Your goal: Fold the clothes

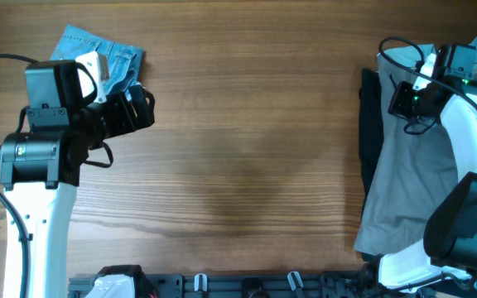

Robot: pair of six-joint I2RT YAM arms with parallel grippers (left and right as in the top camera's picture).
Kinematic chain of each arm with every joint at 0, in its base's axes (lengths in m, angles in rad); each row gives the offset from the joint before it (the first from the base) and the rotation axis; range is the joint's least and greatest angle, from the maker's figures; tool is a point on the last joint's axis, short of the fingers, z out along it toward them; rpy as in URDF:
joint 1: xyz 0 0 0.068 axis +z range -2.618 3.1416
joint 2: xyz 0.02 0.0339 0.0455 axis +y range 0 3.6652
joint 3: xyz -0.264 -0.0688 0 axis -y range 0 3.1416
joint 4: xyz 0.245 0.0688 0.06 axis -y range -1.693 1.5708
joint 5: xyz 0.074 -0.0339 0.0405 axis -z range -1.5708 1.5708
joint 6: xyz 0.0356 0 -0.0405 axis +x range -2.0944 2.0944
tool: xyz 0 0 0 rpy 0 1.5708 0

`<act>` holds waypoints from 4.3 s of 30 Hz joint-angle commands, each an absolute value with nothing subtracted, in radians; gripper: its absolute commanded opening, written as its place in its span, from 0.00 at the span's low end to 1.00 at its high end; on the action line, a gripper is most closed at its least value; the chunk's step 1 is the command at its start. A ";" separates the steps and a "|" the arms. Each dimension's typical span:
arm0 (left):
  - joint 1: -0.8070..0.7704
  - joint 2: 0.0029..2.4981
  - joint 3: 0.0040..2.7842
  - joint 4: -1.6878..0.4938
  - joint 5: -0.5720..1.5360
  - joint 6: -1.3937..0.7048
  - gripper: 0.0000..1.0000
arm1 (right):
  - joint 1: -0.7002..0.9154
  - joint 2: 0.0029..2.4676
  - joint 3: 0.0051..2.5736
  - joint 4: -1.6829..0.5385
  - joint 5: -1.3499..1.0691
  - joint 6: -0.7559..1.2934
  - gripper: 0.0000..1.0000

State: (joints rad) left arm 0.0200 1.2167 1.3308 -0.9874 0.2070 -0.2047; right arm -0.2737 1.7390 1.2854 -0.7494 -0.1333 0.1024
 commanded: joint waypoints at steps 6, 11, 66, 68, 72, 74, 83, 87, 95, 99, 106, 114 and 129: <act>0.026 1.220 1.352 -0.976 0.220 -0.218 1.00 | -0.175 1.731 1.278 -0.763 -0.185 0.075 0.09; 0.026 1.220 1.353 -0.974 0.220 -0.218 1.00 | -0.116 1.777 1.267 -0.723 -0.180 0.086 0.74; 0.229 1.015 1.453 -0.983 0.151 -0.217 1.00 | 0.831 1.557 1.395 -0.634 -0.328 0.179 0.73; 0.229 1.009 1.453 -0.980 0.152 -0.217 1.00 | 0.888 1.567 1.395 -0.646 -0.203 0.186 0.79; 0.222 1.031 1.453 -0.961 0.221 -0.199 1.00 | 0.838 1.502 1.408 -0.690 -0.002 0.258 0.83; 0.201 1.066 1.453 -0.944 0.322 -0.147 1.00 | 0.766 1.453 1.420 -0.705 0.031 0.310 0.83; -0.100 1.472 1.453 -0.874 0.439 0.066 1.00 | 0.294 1.237 1.438 -0.770 -0.109 0.475 0.80; -0.237 1.695 1.453 -0.745 0.475 0.131 1.00 | 0.180 1.224 1.438 -0.834 -0.162 0.475 0.80; -0.419 2.016 1.453 -0.482 0.456 0.130 0.76 | 0.136 1.258 1.438 -0.931 -0.181 0.471 0.81; -0.469 2.107 1.453 -0.413 0.348 0.123 0.37 | 0.136 1.281 1.438 -0.952 -0.182 0.472 0.81; -0.480 2.223 1.453 -0.384 0.155 0.033 0.04 | 0.136 1.311 1.438 -0.959 -0.182 0.474 0.81; -0.260 2.254 1.453 -0.516 -0.152 -0.223 0.04 | 0.136 1.336 1.438 -0.981 -0.178 0.466 0.81; -0.179 2.033 1.454 -0.572 0.348 0.028 0.52 | 0.136 1.423 1.438 -1.058 -0.155 0.419 0.80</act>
State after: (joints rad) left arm -0.0864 2.1147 1.4620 -0.5804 0.2108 -0.0483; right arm 0.1383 1.4158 1.4330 -1.0550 -0.1638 0.4400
